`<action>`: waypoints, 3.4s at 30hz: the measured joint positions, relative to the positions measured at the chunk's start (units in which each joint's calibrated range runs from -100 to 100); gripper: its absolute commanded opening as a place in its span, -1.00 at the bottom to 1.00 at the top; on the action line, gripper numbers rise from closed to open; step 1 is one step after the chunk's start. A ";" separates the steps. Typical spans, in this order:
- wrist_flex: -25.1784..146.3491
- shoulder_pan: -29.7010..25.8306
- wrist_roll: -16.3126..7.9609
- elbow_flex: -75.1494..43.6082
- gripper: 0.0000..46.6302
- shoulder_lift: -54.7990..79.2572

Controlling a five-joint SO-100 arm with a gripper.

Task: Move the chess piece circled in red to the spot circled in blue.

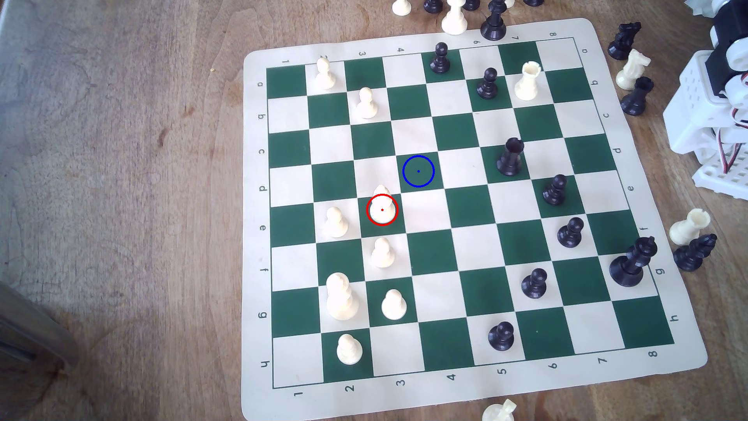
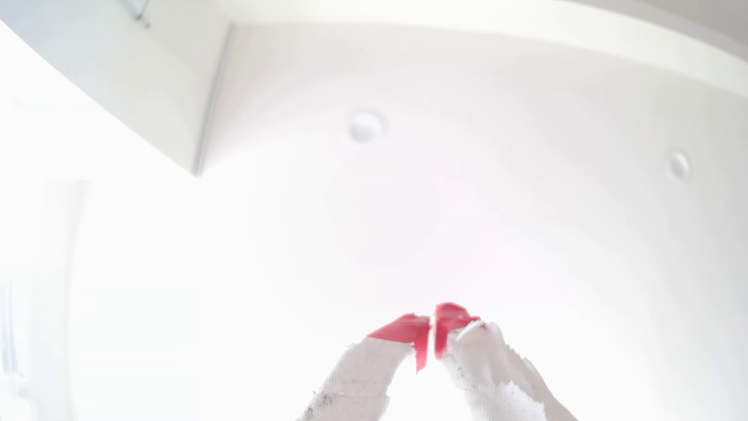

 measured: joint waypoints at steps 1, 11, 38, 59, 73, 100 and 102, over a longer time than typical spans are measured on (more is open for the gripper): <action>0.00 0.00 0.00 0.00 -0.99 0.00; 0.00 0.00 0.00 0.00 -0.99 0.00; 68.53 -11.65 5.37 0.00 -0.99 0.00; 145.74 -17.18 2.30 -44.55 -0.99 39.30; 147.65 -14.53 -1.61 -72.75 -0.60 78.01; 140.00 -11.28 -5.13 -82.51 -0.41 96.69; 139.44 -11.28 -5.13 -82.51 -0.42 97.78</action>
